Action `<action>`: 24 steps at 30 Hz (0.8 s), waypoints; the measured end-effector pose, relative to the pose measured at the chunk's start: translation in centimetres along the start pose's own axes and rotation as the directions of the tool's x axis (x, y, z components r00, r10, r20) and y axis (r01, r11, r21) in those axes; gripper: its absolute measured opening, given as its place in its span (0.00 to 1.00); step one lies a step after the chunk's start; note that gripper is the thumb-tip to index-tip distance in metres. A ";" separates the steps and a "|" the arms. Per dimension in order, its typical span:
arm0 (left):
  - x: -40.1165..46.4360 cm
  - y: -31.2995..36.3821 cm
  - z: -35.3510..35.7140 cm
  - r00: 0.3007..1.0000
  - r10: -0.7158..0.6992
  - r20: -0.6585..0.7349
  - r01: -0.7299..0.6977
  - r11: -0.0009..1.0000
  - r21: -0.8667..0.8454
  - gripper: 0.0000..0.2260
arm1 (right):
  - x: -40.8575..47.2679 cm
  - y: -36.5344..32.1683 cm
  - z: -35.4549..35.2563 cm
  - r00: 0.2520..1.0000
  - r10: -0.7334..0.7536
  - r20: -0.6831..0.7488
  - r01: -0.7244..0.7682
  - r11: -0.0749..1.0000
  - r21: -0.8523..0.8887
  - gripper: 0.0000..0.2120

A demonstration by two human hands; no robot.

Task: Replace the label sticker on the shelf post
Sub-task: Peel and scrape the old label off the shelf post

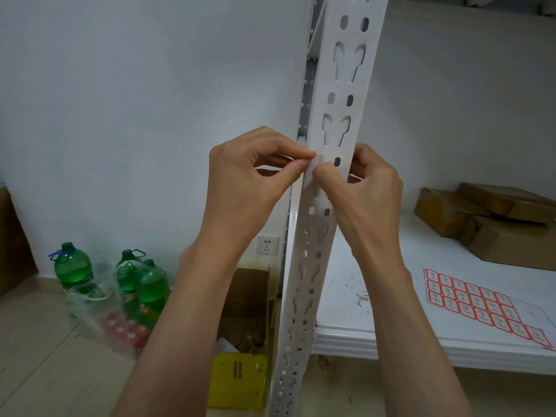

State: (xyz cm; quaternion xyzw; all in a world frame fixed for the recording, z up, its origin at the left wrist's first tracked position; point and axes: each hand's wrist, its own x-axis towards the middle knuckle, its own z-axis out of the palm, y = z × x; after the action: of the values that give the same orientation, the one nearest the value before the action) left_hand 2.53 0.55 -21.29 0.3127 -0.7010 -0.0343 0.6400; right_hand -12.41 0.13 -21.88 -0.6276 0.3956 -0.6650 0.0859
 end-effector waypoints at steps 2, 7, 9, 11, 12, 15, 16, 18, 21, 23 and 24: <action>0.0 0.0 -0.1 1.000 -0.001 -0.003 0.001 1.000 -0.003 0.07 | 0.1 -0.1 -0.2 1.000 -0.001 0.022 0.001 1.000 -0.002 0.08; -0.1 0.0 0.0 1.000 -0.010 -0.007 0.010 1.000 0.003 0.06 | 0.1 0.2 -0.1 1.000 -0.010 0.003 0.010 1.000 -0.015 0.08; -0.1 0.0 0.1 1.000 -0.010 -0.006 0.010 1.000 0.002 0.06 | 0.0 0.2 0.0 1.000 -0.016 -0.009 0.016 1.000 -0.012 0.11; -0.1 0.0 0.1 1.000 -0.008 -0.006 0.008 1.000 -0.001 0.06 | 0.1 0.2 0.0 1.000 -0.020 -0.008 0.020 1.000 -0.014 0.10; -0.1 0.0 0.1 1.000 -0.006 -0.007 0.006 1.000 -0.003 0.06 | 0.1 0.2 0.0 1.000 -0.020 -0.003 0.020 1.000 -0.020 0.09; -0.1 0.0 0.1 1.000 -0.006 -0.010 0.006 1.000 -0.008 0.06 | 0.2 0.2 -0.2 1.000 -0.016 0.015 0.017 0.999 -0.038 0.07; -0.1 0.0 0.1 1.000 -0.007 -0.012 0.007 1.000 -0.009 0.06 | 0.2 0.0 -0.3 1.000 -0.014 0.024 0.015 0.999 -0.038 0.09; -0.1 0.0 0.1 1.000 -0.007 -0.017 0.006 1.000 -0.014 0.06 | 0.2 -0.1 -0.4 0.999 -0.005 0.042 0.006 1.000 -0.030 0.11; 0.0 0.0 0.1 1.000 -0.008 -0.018 0.007 1.000 -0.026 0.05 | 0.3 0.3 -0.3 0.999 -0.005 0.034 0.006 1.000 -0.016 0.08; -0.1 0.1 0.1 1.000 -0.021 -0.015 0.021 0.999 -0.027 0.05 | 0.3 0.4 -0.2 1.000 -0.014 0.022 0.014 1.000 -0.019 0.07; -0.2 0.1 0.2 0.999 -0.039 -0.015 0.038 0.999 -0.036 0.05 | 0.2 0.4 -0.2 1.000 -0.012 0.023 0.013 1.000 -0.019 0.07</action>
State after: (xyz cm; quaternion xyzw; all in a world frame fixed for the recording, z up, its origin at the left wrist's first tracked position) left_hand 2.32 0.65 -21.43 0.3149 -0.6890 -0.0565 0.6503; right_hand -12.84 -0.18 -21.93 -0.6386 0.3970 -0.6543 0.0804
